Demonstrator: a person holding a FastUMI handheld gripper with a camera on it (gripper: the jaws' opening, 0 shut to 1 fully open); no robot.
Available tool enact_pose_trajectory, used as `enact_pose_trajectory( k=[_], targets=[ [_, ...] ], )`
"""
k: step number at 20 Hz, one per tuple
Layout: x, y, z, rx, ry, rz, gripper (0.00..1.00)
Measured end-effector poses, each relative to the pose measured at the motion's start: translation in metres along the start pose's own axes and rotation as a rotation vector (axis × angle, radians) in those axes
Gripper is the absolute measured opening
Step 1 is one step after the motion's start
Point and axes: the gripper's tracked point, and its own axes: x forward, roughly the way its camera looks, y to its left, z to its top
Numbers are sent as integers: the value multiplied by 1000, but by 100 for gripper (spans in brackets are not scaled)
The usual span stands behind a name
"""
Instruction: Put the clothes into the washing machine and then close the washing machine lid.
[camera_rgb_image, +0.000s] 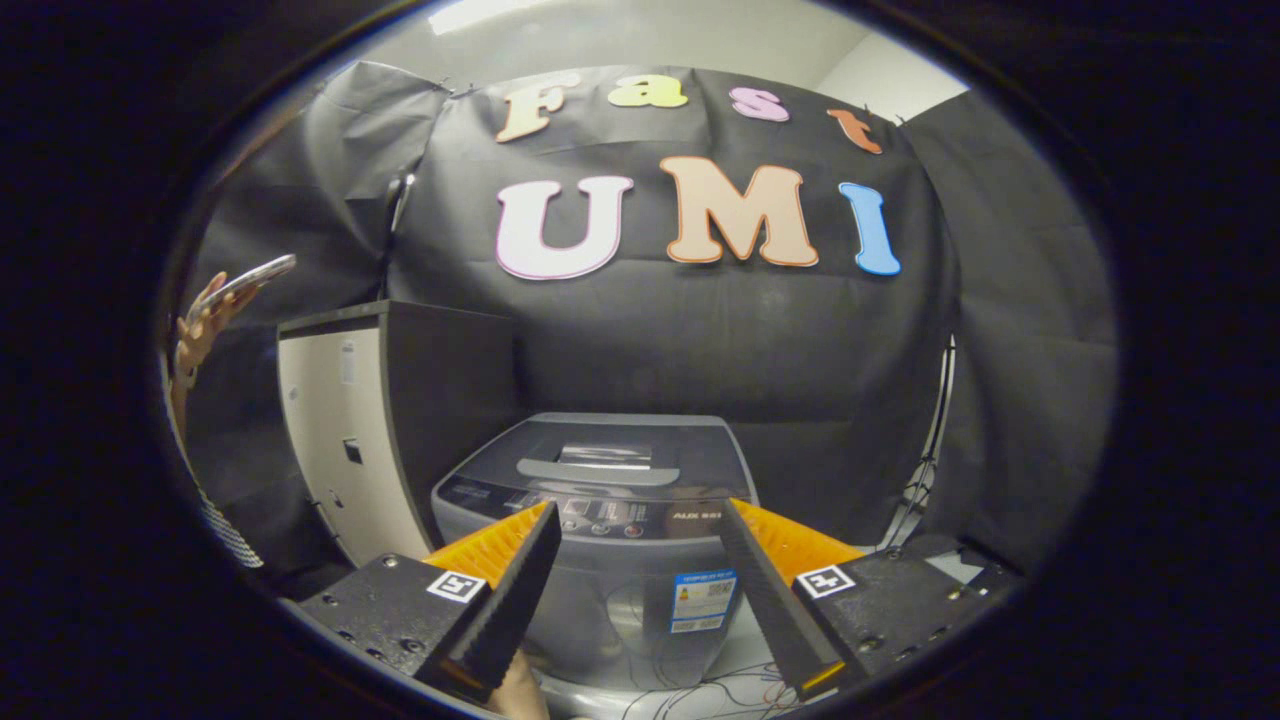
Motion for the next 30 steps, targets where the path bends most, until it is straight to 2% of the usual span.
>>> enact_pose_trajectory(
  k=[6,13,19,30],
  targets=[
    [-24,5,-25,76,12,24,97],
    [-35,6,-44,83,35,20,96],
    [-42,5,-36,104,-9,3,96],
    [-42,21,-33,50,-32,42,97]
  ],
)
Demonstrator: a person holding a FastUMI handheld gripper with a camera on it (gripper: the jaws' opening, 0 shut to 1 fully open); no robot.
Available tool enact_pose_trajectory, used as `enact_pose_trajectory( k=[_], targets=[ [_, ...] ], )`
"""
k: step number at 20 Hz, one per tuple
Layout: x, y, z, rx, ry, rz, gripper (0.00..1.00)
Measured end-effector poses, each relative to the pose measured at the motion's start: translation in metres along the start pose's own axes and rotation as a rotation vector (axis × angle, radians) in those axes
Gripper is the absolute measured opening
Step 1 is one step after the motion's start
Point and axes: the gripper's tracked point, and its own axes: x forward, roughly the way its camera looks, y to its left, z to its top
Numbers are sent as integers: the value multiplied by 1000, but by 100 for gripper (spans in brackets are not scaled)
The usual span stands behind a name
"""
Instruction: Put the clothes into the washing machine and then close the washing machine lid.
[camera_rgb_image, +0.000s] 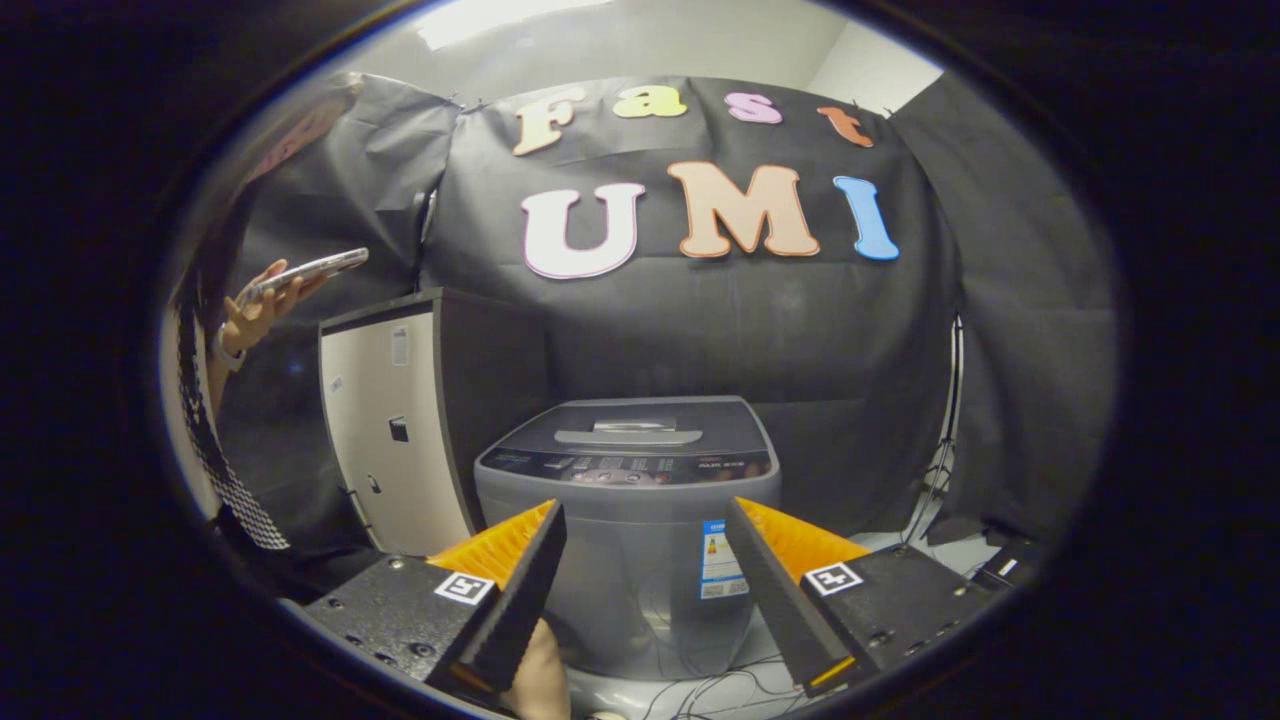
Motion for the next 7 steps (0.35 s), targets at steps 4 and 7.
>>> enact_pose_trajectory(
  k=[4,7],
  targets=[
    [1,0,1,22,4,-5,97],
    [-2,-5,-2,59,6,-19,97]
  ],
)
